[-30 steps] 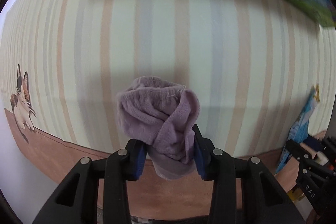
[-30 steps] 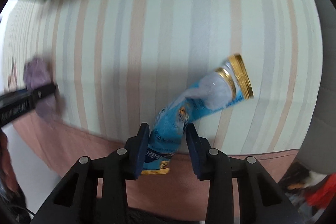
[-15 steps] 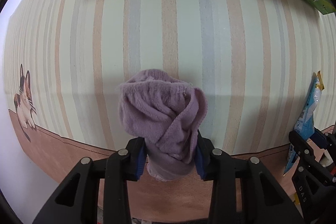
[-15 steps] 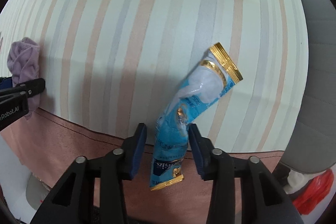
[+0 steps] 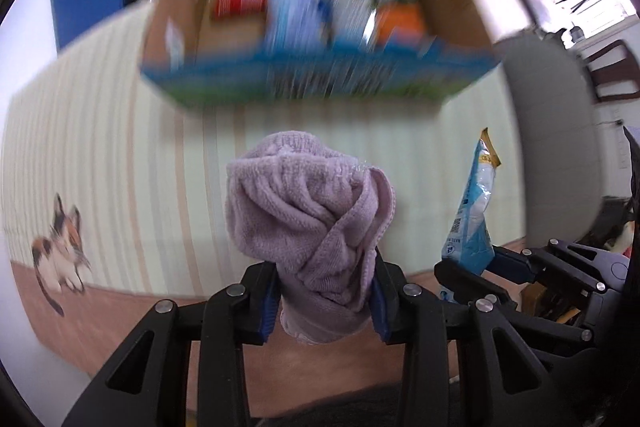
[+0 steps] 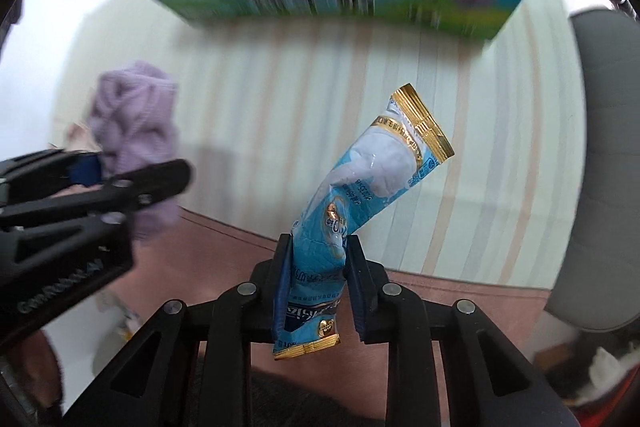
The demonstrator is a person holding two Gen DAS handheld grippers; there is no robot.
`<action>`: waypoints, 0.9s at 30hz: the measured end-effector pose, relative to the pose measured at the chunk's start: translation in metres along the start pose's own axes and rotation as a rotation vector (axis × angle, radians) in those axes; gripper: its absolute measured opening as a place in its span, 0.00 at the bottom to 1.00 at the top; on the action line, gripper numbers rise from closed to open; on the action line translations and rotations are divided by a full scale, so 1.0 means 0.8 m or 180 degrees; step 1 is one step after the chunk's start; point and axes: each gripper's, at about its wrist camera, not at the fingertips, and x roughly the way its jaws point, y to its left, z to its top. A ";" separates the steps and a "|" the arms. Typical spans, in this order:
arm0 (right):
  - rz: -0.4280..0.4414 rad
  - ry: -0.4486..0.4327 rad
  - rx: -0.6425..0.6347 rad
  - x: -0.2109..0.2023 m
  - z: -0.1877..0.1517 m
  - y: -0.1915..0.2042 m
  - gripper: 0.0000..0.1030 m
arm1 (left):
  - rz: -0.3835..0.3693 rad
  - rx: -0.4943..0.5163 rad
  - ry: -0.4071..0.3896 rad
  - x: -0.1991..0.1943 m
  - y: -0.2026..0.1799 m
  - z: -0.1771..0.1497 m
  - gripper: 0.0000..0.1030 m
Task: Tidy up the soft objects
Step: 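Drop the sock and tube pouch into the box and open both tools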
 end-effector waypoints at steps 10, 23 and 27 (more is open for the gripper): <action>-0.0191 -0.0831 -0.0290 -0.216 0.104 -0.014 0.26 | -0.0053 0.0230 -0.0421 -0.093 -0.005 0.130 0.33; -0.0819 -0.0329 -0.0229 -0.135 0.293 -0.095 0.26 | 0.0063 -0.0062 0.0313 0.047 0.096 0.253 0.33; -0.0928 -0.0048 -0.0143 -0.072 0.316 -0.115 0.26 | 0.0170 -0.0185 0.0583 0.109 0.123 0.257 0.33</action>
